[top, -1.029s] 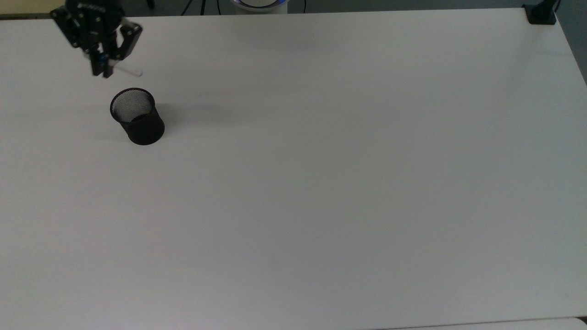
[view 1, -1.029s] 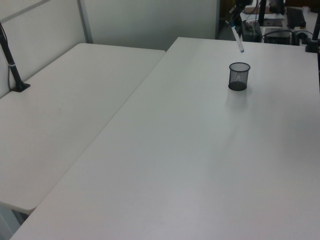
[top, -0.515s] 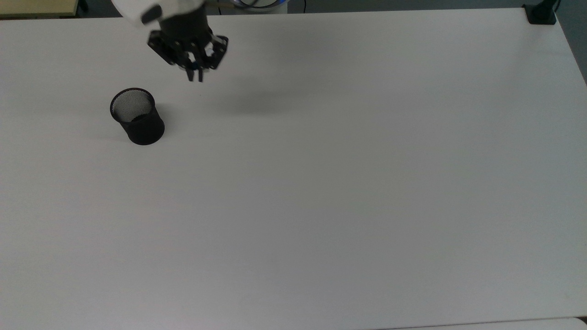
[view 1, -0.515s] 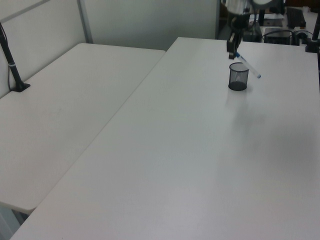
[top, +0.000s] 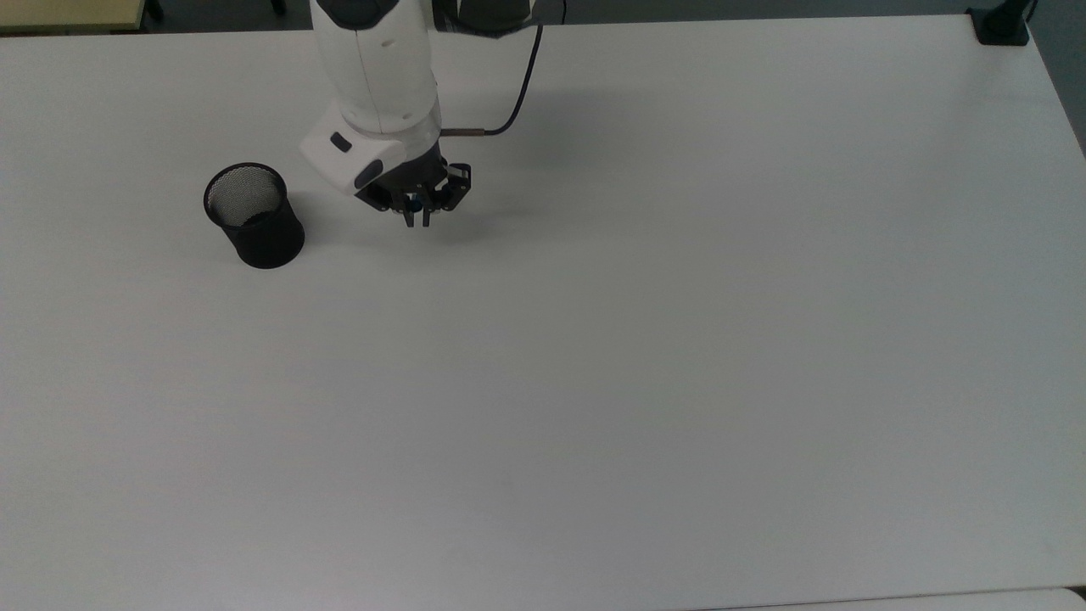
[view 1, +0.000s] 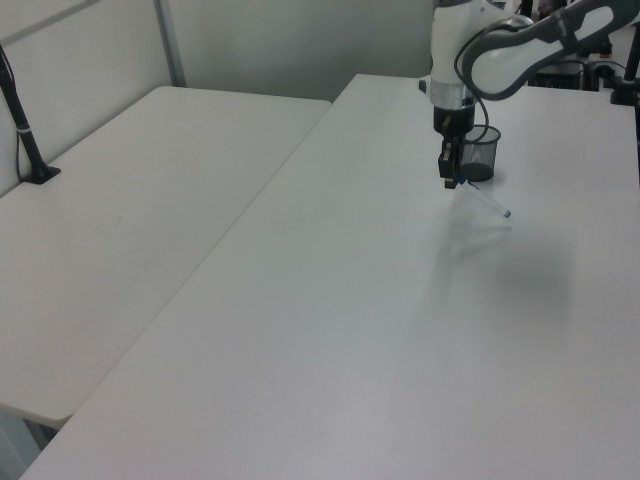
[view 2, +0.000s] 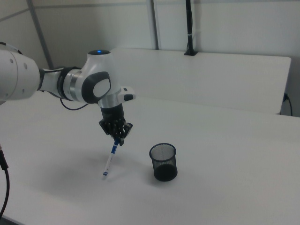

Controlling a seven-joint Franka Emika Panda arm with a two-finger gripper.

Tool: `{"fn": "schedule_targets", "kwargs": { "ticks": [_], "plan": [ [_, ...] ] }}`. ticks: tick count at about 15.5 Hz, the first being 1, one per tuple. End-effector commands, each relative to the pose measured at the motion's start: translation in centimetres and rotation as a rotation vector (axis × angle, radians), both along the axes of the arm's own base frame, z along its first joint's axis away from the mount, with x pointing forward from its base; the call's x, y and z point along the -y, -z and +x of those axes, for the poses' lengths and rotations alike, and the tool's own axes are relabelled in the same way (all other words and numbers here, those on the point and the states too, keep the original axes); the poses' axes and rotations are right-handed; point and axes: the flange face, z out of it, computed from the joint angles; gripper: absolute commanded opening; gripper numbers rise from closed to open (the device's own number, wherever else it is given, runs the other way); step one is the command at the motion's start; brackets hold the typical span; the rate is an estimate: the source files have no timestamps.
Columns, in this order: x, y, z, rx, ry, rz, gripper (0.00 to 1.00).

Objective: Remove the marker
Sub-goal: 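Carry the marker beside the cup and lower it onto the table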

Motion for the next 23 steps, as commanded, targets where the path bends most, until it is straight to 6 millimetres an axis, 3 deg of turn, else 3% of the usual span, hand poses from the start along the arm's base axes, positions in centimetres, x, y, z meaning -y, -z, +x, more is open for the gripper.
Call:
{"fn": "schedule_targets", "kwargs": {
  "ticks": [1, 5, 6, 8, 10, 11, 13, 16, 19, 21, 23],
  "plan": [
    [-0.7, 1.8, -0.4, 0.05, -0.026, -0.02, 0.0],
    [-0.6, 3.7, -0.1, 0.05, -0.014, -0.014, 0.0],
    [-0.6, 3.7, 0.0, 0.057, -0.014, -0.014, 0.06],
    [-0.3, 3.5, 0.1, 0.065, -0.006, -0.012, 0.66],
    [-0.2, 3.0, 0.2, 0.074, 0.003, -0.011, 0.93],
    [-0.2, 2.7, 0.3, 0.081, 0.016, -0.012, 1.0],
    [-0.1, 1.9, 0.4, 0.092, 0.041, -0.013, 1.0],
    [0.0, -1.5, 0.2, 0.135, 0.052, -0.019, 1.0],
    [0.2, -7.0, 0.0, 0.147, 0.066, -0.025, 1.0],
    [0.5, -11.7, -0.4, 0.114, 0.107, -0.031, 1.0],
    [0.5, -14.8, -0.9, 0.134, 0.188, -0.033, 1.0]
  ]
}}
